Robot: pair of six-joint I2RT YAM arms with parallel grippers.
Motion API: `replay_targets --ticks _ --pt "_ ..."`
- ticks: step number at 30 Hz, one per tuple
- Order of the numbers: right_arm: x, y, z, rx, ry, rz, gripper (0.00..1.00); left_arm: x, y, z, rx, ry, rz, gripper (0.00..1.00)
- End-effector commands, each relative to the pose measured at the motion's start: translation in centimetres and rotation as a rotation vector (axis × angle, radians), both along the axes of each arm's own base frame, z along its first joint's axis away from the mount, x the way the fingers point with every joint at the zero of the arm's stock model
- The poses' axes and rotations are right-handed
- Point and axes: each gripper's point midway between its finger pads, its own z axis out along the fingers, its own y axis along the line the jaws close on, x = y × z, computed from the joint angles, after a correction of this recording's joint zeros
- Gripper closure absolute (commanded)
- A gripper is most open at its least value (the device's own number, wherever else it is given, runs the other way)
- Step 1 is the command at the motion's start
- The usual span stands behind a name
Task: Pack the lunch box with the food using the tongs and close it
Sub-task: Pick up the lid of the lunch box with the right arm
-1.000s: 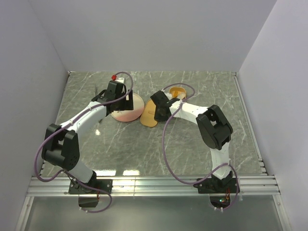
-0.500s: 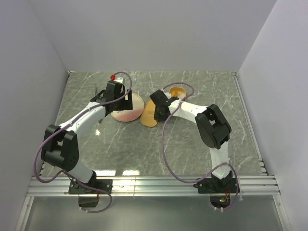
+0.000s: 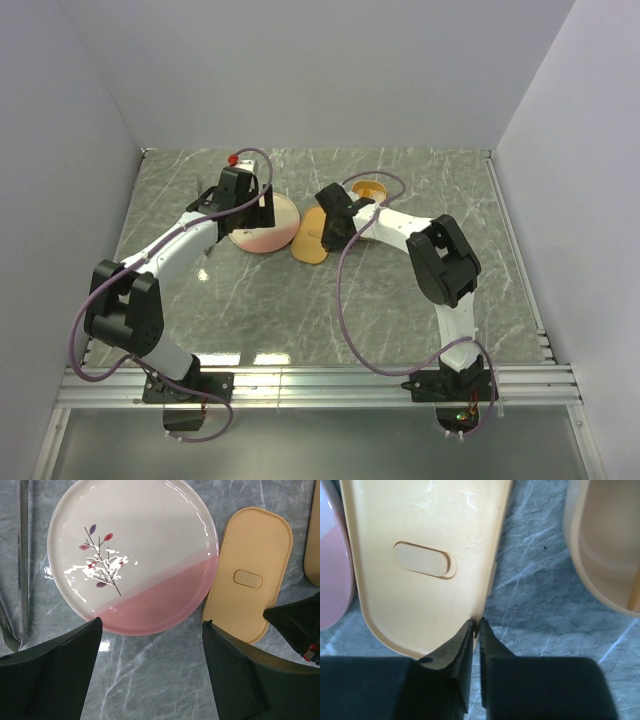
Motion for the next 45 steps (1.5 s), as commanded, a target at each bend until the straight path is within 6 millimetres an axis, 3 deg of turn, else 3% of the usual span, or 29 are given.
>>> replay_targets --ticks 1,6,15,21,41,45 --pt "-3.2 -2.8 -6.8 -0.113 0.168 -0.005 0.9 0.4 -0.2 2.0 -0.036 -0.064 -0.009 0.14" --pt "-2.7 -3.0 -5.9 -0.106 0.152 -0.001 1.0 0.5 -0.2 2.0 -0.045 -0.066 -0.01 0.15" --pt "-0.1 -3.2 0.1 -0.126 0.017 0.027 1.0 1.0 -0.9 2.2 -0.072 -0.071 -0.022 0.17" --pt "0.3 -3.5 3.0 -0.134 -0.031 0.033 1.0 1.0 -1.1 2.1 -0.084 -0.072 -0.025 0.19" --pt "3.0 -3.2 10.2 -0.129 -0.182 0.038 1.0 1.2 -1.9 1.9 -0.118 -0.066 -0.041 0.21" --pt "4.1 -3.9 11.6 -0.135 -0.214 0.012 1.0 1.4 -2.0 1.9 -0.121 -0.065 -0.04 0.22"
